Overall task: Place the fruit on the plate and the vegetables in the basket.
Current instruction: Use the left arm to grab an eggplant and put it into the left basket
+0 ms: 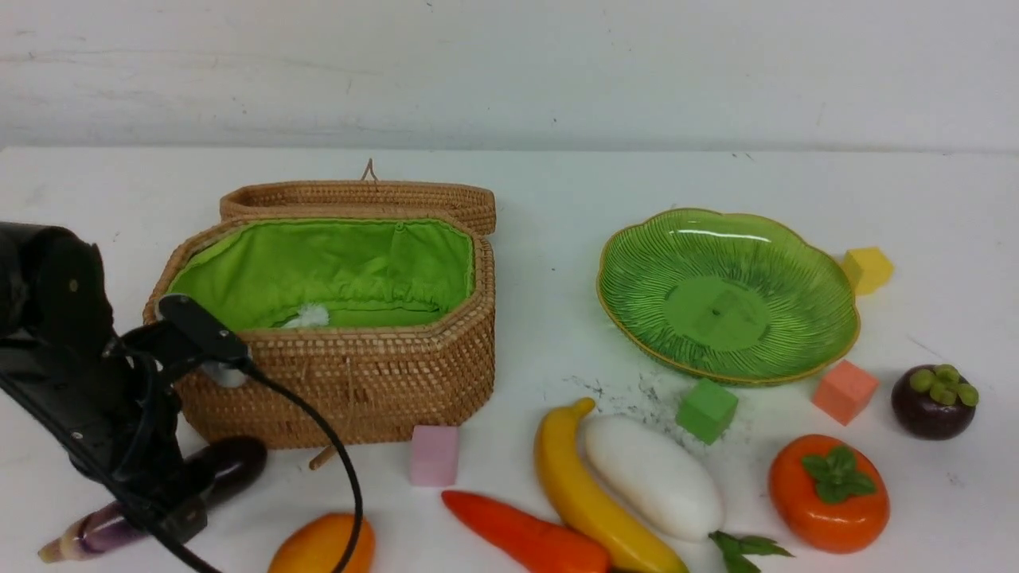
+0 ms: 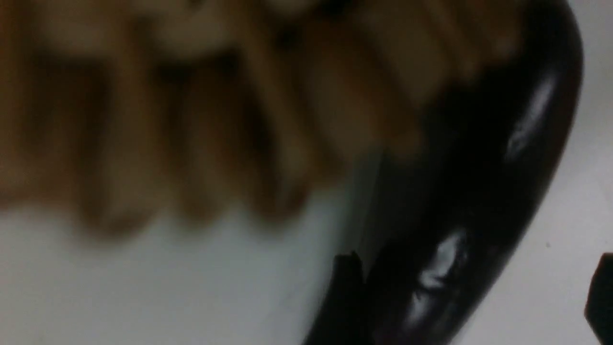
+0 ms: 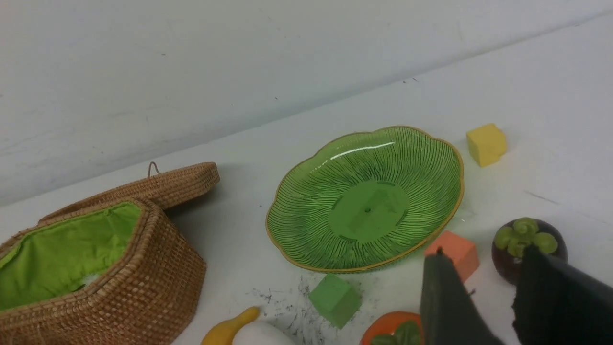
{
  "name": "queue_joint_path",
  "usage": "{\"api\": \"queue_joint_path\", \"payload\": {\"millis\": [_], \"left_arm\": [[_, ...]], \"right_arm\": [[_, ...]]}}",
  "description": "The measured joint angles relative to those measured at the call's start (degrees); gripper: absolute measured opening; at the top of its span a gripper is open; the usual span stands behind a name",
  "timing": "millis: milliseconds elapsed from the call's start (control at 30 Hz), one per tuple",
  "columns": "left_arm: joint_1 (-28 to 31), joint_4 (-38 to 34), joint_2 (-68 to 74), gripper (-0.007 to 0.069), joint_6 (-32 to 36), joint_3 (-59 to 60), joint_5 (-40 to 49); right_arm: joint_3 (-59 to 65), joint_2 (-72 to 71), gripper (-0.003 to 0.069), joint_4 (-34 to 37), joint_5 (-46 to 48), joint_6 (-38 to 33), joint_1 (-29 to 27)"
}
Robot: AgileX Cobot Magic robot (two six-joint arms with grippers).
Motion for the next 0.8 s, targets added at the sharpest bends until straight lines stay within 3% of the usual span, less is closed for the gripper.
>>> {"api": "queue_joint_path", "payload": {"millis": [200, 333, 600, 800], "left_arm": [[0.00, -2.19, 3.51, 0.0517, 0.42, -1.49, -4.92], [0.00, -3.16, 3.67, 0.0416, 0.59, -1.49, -5.60], [0.00, -3.10, 2.57, 0.0402, 0.59, -1.49, -4.87], [0.00, -1.82, -4.54, 0.0402, 0.59, -0.33, 2.80]], "right_arm": [[0.00, 0.00, 0.0244, 0.00, 0.69, 0.00, 0.00], [0.00, 0.00, 0.0244, 0.37, 0.76, 0.00, 0.00], [0.00, 0.00, 0.0244, 0.37, 0.78, 0.00, 0.00], [0.00, 0.00, 0.0244, 0.31, 0.82, 0.00, 0.00]]}}
